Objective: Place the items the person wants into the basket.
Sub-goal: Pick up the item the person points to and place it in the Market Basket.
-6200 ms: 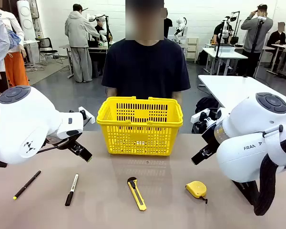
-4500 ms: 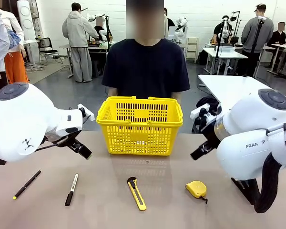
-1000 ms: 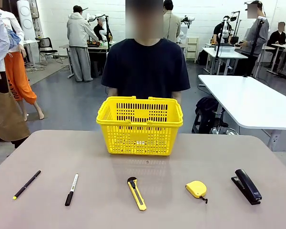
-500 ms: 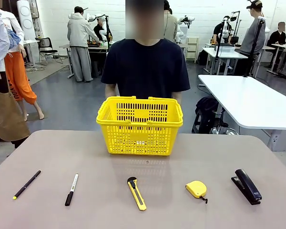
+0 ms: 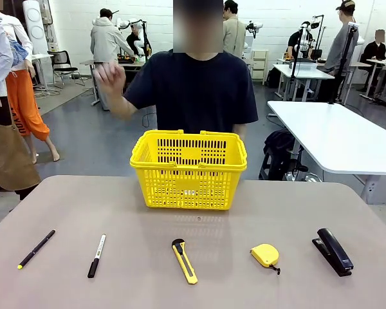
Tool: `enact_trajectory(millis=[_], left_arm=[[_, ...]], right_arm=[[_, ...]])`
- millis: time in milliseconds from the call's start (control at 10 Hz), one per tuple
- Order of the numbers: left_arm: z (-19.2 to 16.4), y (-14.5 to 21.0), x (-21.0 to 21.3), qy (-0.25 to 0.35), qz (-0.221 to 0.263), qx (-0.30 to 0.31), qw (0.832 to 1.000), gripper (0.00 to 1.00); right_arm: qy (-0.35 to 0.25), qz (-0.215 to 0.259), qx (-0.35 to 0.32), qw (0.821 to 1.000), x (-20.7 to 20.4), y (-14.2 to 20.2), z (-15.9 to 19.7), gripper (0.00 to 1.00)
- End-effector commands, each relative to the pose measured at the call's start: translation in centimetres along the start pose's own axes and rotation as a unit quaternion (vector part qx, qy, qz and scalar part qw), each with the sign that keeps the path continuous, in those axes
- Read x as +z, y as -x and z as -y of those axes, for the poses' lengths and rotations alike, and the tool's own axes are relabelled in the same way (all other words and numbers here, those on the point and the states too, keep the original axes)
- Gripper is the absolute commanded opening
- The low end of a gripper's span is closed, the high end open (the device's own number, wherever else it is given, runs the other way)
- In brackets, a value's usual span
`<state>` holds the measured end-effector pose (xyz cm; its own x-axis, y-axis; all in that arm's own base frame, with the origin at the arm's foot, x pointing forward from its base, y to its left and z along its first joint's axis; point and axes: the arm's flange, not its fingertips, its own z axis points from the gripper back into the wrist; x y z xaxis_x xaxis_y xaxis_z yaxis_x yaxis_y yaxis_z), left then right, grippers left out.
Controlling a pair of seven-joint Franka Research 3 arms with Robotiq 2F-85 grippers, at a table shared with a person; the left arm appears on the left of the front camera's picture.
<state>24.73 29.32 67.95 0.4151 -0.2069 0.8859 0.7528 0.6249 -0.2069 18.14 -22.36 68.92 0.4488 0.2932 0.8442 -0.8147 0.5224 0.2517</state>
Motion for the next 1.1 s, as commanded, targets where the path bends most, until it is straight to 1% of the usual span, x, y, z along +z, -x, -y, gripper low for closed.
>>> enact_trajectory(millis=[0,1000], left_arm=[[0.04,-0.03,0.11,0.003,0.005,-0.013,1.000,1.00],[0.04,-0.03,0.11,0.003,0.005,-0.013,1.000,1.00]], right_arm=[[-0.004,0.003,0.011,1.000,0.06,-0.17,-0.09,1.00],[-0.004,0.003,0.011,1.000,0.06,-0.17,-0.09,1.00]])
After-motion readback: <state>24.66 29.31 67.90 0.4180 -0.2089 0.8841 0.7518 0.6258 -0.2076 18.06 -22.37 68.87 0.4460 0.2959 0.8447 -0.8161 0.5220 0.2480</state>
